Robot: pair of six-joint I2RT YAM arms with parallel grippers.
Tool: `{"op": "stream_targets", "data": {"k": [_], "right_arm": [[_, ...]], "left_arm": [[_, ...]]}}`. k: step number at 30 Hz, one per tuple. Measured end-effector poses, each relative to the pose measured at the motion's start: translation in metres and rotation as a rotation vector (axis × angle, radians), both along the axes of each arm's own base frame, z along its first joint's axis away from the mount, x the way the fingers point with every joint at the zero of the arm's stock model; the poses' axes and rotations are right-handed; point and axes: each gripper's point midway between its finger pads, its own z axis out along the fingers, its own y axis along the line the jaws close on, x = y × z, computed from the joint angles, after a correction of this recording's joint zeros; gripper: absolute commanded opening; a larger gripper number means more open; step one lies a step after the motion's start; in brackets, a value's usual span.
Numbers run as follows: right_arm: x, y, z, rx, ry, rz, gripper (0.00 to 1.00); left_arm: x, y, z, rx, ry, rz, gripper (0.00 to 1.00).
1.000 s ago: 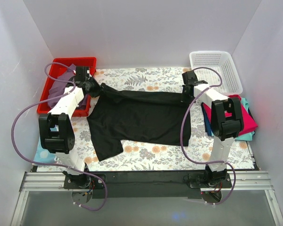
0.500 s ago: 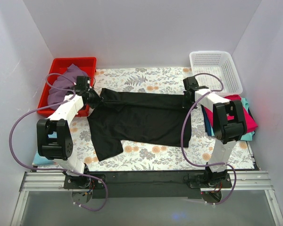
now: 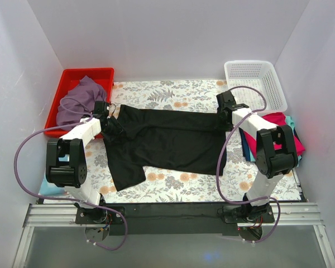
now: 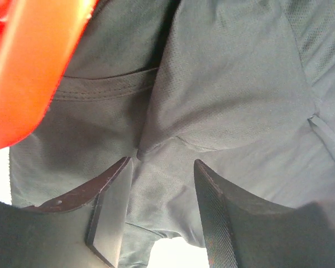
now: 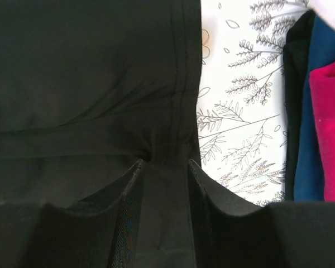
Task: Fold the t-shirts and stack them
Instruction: Fold the tshirt
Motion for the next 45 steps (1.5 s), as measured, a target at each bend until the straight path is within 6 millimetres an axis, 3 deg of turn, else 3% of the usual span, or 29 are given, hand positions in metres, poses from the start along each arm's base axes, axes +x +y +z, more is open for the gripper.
{"op": "stream_targets", "data": {"k": [5,8,13,15,20,25,29,33,40,45], "right_arm": [[0.009,0.009,0.015,0.001,-0.042,0.015,0.43],[0.021,0.016,0.027,0.009,-0.077,0.021,0.42],[0.044,0.024,0.041,0.022,-0.123,0.02,0.42],[0.055,0.029,0.04,0.028,-0.13,0.023,0.42],[0.064,0.039,0.007,0.044,-0.062,0.041,0.42],[0.049,0.041,-0.022,0.054,0.036,0.055,0.42],[0.045,0.04,-0.028,0.051,0.054,0.052,0.41],[0.048,0.036,-0.03,0.015,0.072,0.032,0.4],[0.093,0.022,-0.027,-0.106,0.053,0.008,0.4],[0.122,0.002,-0.026,-0.14,0.029,-0.023,0.4]], "left_arm": [[0.004,0.002,0.005,0.025,-0.021,0.0,0.48],[0.016,0.002,0.019,0.032,-0.068,-0.005,0.48],[0.055,-0.003,0.049,0.028,-0.186,-0.028,0.49],[0.076,-0.008,0.051,0.024,-0.214,-0.04,0.49],[0.13,-0.022,0.022,0.021,-0.208,-0.072,0.49],[0.137,-0.027,-0.02,0.046,-0.126,-0.086,0.49],[0.154,-0.026,-0.011,0.067,-0.159,-0.08,0.49],[0.17,-0.025,-0.02,0.083,-0.153,-0.079,0.49],[0.19,-0.028,-0.019,0.1,-0.165,-0.098,0.49],[0.199,-0.033,-0.018,0.113,-0.175,-0.133,0.5]]}}
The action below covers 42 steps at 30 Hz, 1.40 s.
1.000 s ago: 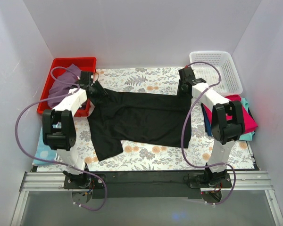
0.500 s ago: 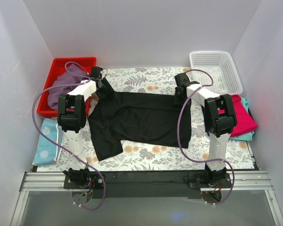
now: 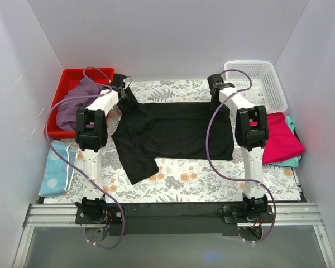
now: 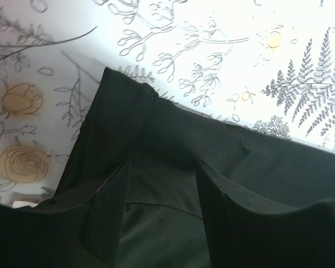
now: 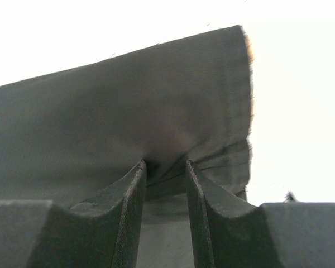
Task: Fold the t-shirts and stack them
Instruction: Fold the tshirt
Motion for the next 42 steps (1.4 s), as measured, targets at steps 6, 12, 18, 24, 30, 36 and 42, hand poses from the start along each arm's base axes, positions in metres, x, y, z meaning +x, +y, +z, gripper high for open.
{"op": "stream_targets", "data": {"k": [6,12,18,24,30,36,42], "right_arm": [[0.014,-0.029,0.002,-0.046,-0.013,-0.039,0.39],[0.012,-0.036,0.001,-0.076,-0.011,-0.051,0.39],[0.009,-0.037,0.001,-0.079,-0.009,-0.052,0.38],[0.005,-0.038,0.002,-0.08,-0.003,-0.052,0.37],[0.003,-0.038,0.002,-0.081,0.002,-0.053,0.37],[0.002,-0.038,0.001,-0.08,0.003,-0.054,0.36],[-0.001,-0.039,0.001,-0.079,0.007,-0.054,0.35]], "left_arm": [[0.007,0.008,0.008,0.071,-0.017,0.004,0.51],[0.025,0.038,0.033,0.194,-0.078,0.101,0.51],[0.035,0.038,0.039,0.185,-0.107,0.102,0.5],[0.057,0.029,0.041,0.152,-0.143,0.079,0.3],[0.047,0.026,0.02,0.157,-0.081,0.042,0.29],[0.034,0.023,0.001,0.168,-0.027,-0.002,0.27],[0.031,0.025,-0.003,0.193,-0.015,-0.018,0.07]]}}
